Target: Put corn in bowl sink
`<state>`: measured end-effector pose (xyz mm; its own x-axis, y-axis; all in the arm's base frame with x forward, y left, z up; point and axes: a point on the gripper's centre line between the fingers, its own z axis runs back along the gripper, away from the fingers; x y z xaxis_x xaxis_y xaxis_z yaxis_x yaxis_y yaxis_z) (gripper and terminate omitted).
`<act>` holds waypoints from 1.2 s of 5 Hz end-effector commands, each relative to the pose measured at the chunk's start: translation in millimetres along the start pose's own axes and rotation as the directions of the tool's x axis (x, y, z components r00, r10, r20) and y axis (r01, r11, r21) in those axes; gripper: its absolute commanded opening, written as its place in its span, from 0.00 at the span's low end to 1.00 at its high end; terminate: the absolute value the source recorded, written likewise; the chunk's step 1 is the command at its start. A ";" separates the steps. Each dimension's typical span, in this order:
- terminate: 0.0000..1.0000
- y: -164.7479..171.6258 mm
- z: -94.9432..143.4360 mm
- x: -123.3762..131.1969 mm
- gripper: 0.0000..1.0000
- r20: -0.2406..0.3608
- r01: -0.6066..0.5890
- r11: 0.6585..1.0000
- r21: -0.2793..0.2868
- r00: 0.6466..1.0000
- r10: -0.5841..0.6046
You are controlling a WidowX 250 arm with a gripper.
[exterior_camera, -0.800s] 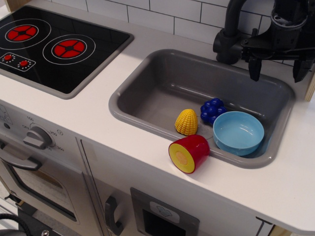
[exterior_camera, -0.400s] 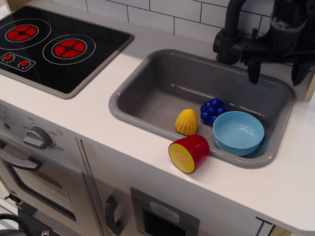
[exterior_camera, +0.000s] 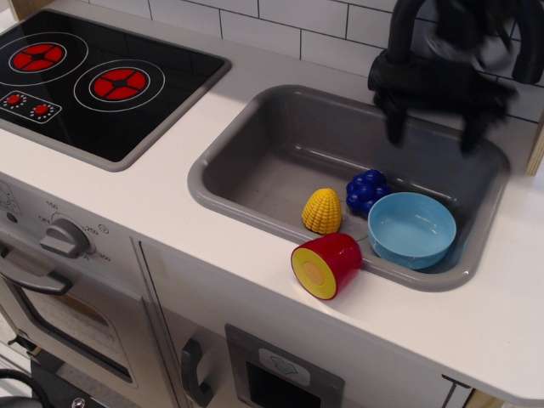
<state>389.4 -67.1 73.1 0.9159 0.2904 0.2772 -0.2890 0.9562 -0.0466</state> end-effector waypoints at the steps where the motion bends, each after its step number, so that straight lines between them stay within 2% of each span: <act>1: 0.00 59.5 27.1 9.0 1.00 -0.060 -0.115 0.993 -0.015 0.992 0.114; 2: 0.00 76.0 17.1 -4.3 1.00 -0.109 -0.199 0.979 -0.035 0.975 0.194; 3: 0.00 78.6 10.9 -20.8 1.00 -0.111 -0.247 0.969 0.016 0.963 0.247; 4: 0.00 71.3 1.4 -36.4 1.00 -0.130 -0.296 0.955 0.014 0.946 0.296; 5: 0.00 63.8 -7.9 -39.3 1.00 -0.099 -0.316 0.948 0.039 0.943 0.318; 6: 0.00 61.3 -23.5 -43.7 1.00 -0.096 -0.317 0.947 0.057 0.942 0.322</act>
<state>335.3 -18.8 23.6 0.7989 0.5881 0.1258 -0.5865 0.8082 -0.0540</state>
